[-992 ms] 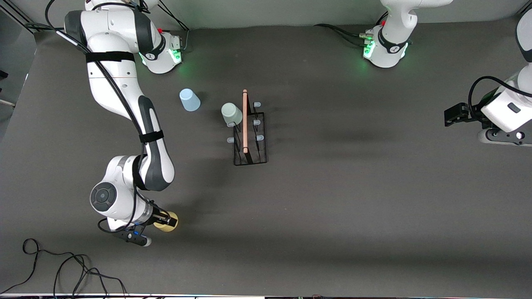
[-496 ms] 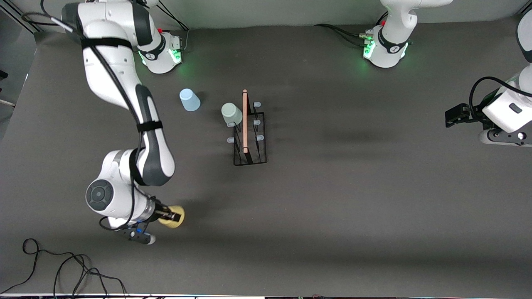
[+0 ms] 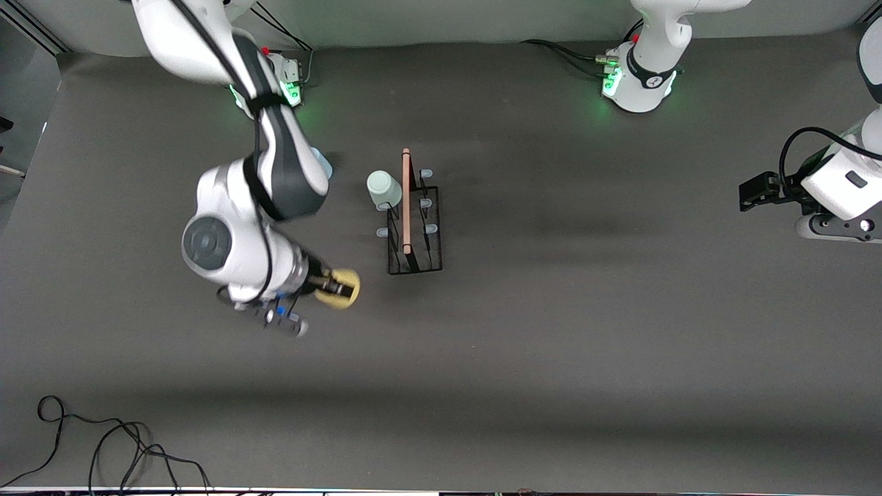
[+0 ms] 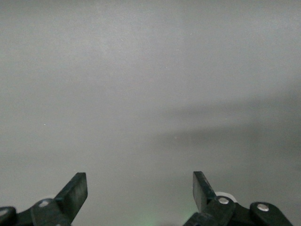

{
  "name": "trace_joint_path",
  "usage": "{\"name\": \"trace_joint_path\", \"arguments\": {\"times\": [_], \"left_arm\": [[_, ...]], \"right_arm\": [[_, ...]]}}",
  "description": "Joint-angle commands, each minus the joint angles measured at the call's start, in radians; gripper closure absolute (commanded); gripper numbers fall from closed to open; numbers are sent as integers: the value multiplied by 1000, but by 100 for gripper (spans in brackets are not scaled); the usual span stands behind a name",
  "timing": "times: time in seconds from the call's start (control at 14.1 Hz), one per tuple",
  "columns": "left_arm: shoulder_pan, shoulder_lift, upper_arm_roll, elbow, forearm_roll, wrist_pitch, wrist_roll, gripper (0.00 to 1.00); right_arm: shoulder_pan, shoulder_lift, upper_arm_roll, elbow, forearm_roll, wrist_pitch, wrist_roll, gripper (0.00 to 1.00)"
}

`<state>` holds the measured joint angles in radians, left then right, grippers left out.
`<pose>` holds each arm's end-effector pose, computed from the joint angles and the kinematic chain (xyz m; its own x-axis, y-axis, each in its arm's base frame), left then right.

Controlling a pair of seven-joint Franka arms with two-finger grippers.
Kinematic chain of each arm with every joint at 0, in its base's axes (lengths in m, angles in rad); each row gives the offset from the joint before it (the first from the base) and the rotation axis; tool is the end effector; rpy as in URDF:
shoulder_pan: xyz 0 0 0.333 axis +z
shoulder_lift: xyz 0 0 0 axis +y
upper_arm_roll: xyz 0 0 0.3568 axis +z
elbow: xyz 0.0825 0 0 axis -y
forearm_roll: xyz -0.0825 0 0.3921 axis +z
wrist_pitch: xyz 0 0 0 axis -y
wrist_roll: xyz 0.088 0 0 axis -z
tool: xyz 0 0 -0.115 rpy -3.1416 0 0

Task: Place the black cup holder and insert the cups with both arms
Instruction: 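Carry the yellow cup to the holder and slide it onto a peg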

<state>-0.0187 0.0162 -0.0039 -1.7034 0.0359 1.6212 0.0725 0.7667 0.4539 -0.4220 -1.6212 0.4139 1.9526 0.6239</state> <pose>0.5645 -0.0088 0.5889 0.9902 -0.0966 -0.1006 -0.0999 -0.9946 -0.0282 0.6223 0.2963 0.3985 0.9024 -0.3912 -0.1803 -0.4128 -0.9050 -0.1024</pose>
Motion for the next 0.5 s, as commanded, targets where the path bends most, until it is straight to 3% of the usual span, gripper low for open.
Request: {"name": "trace_joint_path", "arguments": {"times": [0.0,0.14,0.43], "left_arm": [[-3,-16,1,-9,13,3,0,0],[-9,-15,-1,-10,13,0,-3,0],[-9,-15,1,-13,13,-4,1,0]], "right_arm": [[104,-98,-11,-127,-19,26,138,100],[172,-99,-12,-178,-56,84,201,100],[203,-149,-12,-304,-58,183,208,100]]}}
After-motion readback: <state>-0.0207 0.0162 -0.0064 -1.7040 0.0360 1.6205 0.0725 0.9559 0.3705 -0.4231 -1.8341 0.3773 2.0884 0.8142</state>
